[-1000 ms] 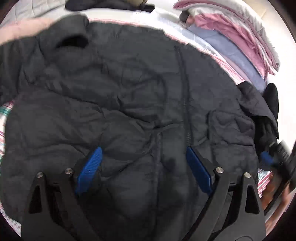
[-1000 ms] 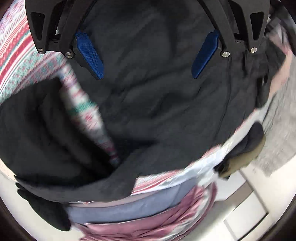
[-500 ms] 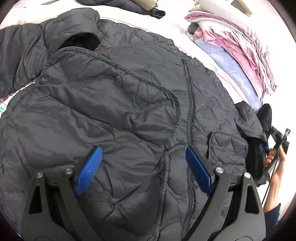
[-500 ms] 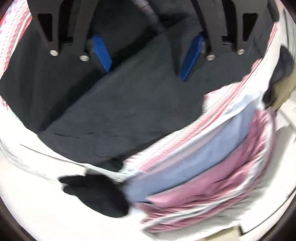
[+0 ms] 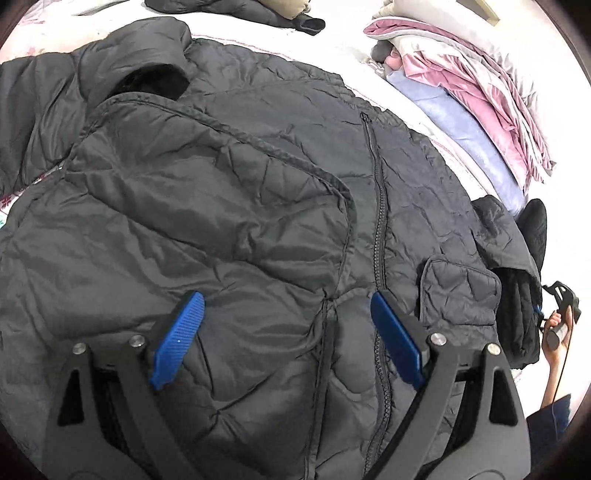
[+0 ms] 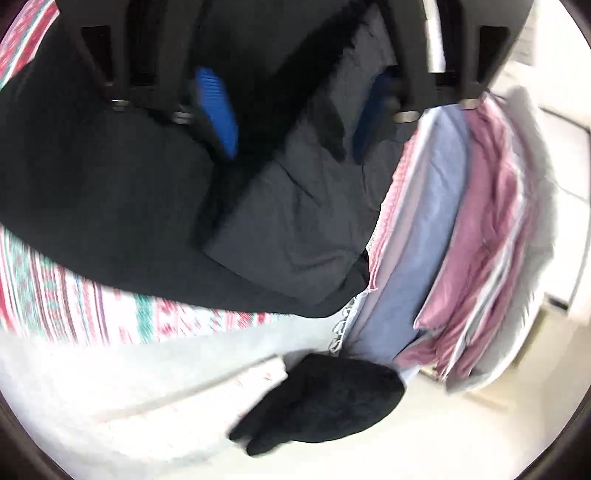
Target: Fold large clothes
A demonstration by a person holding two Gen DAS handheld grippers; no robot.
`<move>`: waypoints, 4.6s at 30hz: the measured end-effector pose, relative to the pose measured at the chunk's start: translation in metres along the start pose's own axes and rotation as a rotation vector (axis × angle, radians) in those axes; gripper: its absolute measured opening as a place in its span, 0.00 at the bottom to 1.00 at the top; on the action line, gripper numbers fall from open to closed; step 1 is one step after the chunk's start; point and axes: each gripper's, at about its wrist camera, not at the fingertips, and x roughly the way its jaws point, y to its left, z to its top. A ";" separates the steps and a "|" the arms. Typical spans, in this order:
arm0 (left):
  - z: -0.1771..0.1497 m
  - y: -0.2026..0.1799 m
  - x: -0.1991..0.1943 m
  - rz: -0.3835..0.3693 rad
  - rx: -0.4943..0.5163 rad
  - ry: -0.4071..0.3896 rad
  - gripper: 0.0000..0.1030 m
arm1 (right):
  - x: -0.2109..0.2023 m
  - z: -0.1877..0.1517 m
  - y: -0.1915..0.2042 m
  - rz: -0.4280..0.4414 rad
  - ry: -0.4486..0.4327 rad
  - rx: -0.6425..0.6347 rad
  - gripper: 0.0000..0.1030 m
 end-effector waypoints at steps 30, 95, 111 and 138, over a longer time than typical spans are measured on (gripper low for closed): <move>0.030 0.044 -0.028 -0.035 -0.142 -0.086 0.89 | -0.133 -0.171 0.277 0.279 -0.417 -0.819 0.03; 0.066 0.217 -0.072 0.425 -0.512 -0.297 0.89 | -0.051 -0.408 0.126 0.274 0.549 -0.806 0.72; 0.061 0.159 -0.130 0.335 -0.384 -0.616 0.06 | -0.044 -0.364 0.106 0.248 0.492 -0.670 0.72; 0.072 -0.142 -0.009 -0.139 0.293 -0.264 0.32 | -0.044 -0.283 0.071 0.277 0.429 -0.432 0.72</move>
